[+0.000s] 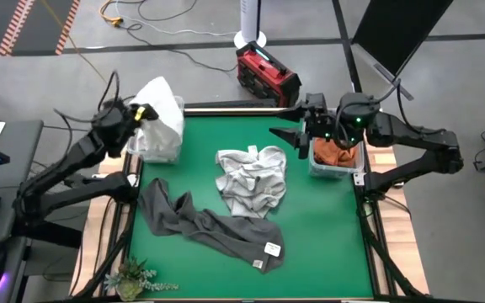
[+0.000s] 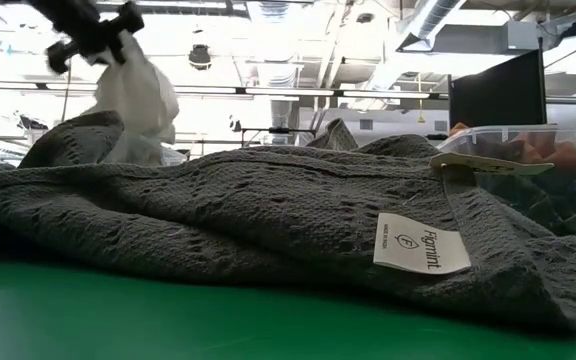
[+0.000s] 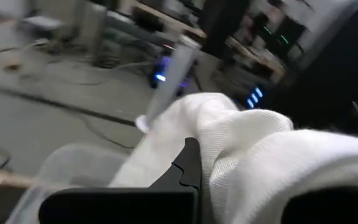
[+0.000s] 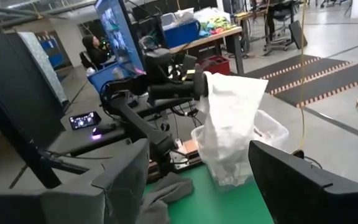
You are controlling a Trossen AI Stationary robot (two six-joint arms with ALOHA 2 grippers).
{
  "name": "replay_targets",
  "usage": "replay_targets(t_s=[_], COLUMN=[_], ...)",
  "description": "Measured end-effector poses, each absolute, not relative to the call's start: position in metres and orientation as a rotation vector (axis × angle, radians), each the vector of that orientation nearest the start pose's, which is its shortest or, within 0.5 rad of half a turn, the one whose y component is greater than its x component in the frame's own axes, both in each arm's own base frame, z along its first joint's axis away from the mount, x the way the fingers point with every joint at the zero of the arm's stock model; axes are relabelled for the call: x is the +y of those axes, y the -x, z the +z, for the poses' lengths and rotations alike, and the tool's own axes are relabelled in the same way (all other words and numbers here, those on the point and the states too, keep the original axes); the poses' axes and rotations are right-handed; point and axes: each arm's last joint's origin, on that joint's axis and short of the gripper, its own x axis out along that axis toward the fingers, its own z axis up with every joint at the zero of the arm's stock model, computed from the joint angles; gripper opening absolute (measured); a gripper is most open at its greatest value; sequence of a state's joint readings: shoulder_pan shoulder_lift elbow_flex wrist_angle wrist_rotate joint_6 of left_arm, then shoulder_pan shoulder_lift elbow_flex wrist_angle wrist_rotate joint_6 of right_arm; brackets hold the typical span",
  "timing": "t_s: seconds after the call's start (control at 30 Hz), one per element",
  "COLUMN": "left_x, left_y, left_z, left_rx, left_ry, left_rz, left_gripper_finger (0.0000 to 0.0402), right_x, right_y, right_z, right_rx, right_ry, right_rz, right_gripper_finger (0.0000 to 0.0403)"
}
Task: Sort towels by color in basket
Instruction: Put the white towel into the left transparent bin
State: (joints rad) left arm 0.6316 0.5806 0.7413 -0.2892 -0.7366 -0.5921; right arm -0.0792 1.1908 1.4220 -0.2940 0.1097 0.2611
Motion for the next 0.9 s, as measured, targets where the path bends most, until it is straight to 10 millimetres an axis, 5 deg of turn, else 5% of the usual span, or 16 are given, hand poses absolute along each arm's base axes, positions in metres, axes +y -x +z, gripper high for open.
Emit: replay_targets(t_s=[0.4, 0.77, 0.9], left_x=[0.098, 0.143, 0.160], left_y=[-0.077, -0.095, -0.103], left_z=[0.262, 0.238, 0.234], left_rx=[-0.442, -0.136, -0.149], left_ry=[0.874, 0.998, 1.085], left_rz=[1.439, 1.486, 1.483], left_gripper_finger=[0.0000, 0.0000, 0.0000], right_x=[-0.025, -0.025, -0.025], right_y=[-0.242, -0.242, -0.242], right_z=[0.456, 0.456, 0.455], right_rx=[0.048, 0.050, 0.059], right_ry=[-0.260, -0.252, -0.229], right_rz=[-0.207, -0.206, -0.206], right_gripper_finger=[0.0303, 0.0303, 0.0303])
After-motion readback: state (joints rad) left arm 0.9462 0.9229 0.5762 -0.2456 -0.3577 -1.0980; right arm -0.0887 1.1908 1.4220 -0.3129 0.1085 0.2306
